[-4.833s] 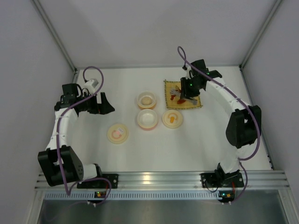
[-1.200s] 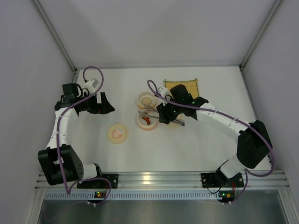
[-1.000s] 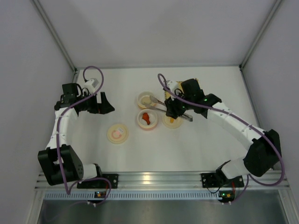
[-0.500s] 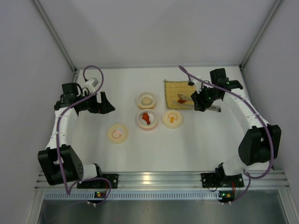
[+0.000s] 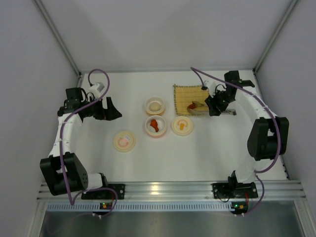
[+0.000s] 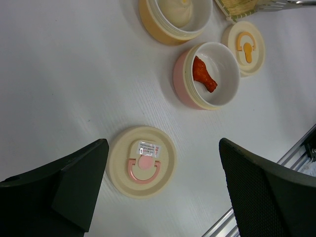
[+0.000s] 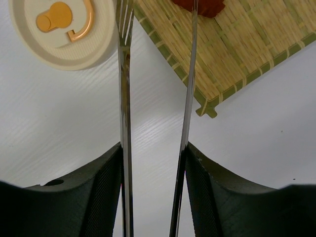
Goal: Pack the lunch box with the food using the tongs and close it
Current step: Pick up the fake food from the plate.
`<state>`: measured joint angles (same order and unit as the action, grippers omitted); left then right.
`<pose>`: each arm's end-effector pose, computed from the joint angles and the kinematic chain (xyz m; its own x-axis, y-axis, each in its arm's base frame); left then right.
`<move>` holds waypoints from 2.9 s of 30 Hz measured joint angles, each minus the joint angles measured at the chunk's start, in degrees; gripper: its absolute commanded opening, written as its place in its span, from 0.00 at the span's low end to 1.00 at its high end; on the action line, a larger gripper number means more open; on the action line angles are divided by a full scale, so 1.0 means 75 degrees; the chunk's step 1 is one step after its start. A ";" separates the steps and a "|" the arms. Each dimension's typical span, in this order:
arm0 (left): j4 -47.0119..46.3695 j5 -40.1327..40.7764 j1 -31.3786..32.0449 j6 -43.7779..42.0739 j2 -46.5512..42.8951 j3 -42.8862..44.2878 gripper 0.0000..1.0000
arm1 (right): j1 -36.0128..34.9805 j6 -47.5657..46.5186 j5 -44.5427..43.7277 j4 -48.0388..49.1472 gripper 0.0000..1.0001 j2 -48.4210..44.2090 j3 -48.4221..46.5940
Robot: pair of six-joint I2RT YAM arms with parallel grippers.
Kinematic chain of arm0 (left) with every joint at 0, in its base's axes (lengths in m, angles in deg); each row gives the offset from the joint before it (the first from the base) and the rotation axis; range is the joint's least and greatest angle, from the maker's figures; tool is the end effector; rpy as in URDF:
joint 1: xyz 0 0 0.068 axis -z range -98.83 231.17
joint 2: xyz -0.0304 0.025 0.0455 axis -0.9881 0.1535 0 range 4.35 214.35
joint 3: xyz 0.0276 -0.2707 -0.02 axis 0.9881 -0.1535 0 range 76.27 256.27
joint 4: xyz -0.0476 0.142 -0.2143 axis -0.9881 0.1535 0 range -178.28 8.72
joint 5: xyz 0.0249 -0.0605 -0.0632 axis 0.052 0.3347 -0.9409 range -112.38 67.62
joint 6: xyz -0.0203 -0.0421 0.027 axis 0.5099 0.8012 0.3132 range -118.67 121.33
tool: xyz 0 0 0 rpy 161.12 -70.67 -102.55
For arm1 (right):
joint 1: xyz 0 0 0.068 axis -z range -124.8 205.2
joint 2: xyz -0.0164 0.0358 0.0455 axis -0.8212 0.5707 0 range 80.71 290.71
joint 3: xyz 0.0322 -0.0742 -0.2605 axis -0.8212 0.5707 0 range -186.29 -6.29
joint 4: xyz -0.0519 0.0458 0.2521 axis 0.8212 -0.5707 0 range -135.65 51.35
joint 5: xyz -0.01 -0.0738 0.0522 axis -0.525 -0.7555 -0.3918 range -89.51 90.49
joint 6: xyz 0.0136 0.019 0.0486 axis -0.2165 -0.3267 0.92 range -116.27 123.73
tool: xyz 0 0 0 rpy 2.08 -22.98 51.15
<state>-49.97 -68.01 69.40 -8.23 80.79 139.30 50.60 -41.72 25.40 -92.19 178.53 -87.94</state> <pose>0.2712 0.0305 0.2939 -0.7095 -0.0292 -0.7041 0.4144 0.7908 -0.4504 0.3425 0.0425 0.2647 -0.5003 -0.6888 -0.5247 -0.8194 0.5724 0.0300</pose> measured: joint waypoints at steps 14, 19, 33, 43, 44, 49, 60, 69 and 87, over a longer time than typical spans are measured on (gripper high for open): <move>-0.0009 0.0003 0.0000 0.0000 0.0131 0.0012 0.98 | 0.0023 0.0067 -0.0047 0.0242 0.50 0.0688 -0.0455; -0.0009 0.0003 0.0003 0.0000 0.0131 0.0032 0.98 | 0.0026 0.0061 -0.0169 0.0291 0.50 0.0886 -0.0487; -0.0015 0.0000 0.0003 0.0015 0.0163 0.0070 0.98 | 0.0029 0.0079 -0.0405 0.0571 0.42 0.1046 -0.0487; -0.0015 0.0003 0.0000 0.0058 0.0233 0.0076 0.98 | 0.0047 0.0137 -0.0446 0.0513 0.43 0.1084 -0.0621; -0.0015 0.0000 0.0000 0.0058 0.0233 0.0079 0.98 | 0.0052 0.0137 -0.0411 0.0498 0.43 0.1084 -0.0629; -0.0015 0.0000 0.0000 0.0058 0.0233 0.0079 0.98 | 0.0096 0.0122 -0.0219 0.0332 0.44 0.1084 -0.0659; -0.0015 0.0000 0.0000 0.0058 0.0233 0.0079 0.98 | 0.0099 0.0017 -0.0052 -0.0020 0.47 0.1154 -0.0991; -0.0015 0.0000 0.0000 0.0058 0.0233 0.0079 0.98 | 0.0099 0.0006 -0.0082 -0.0082 0.47 0.1612 -0.1201; -0.0015 0.0003 0.0000 0.0058 0.0233 0.0079 0.98 | 0.0102 -0.0085 -0.0207 -0.0175 0.27 0.1658 -0.1335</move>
<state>-50.08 -67.99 69.40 -7.80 82.54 139.89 51.37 -42.36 23.85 -93.50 190.97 -97.95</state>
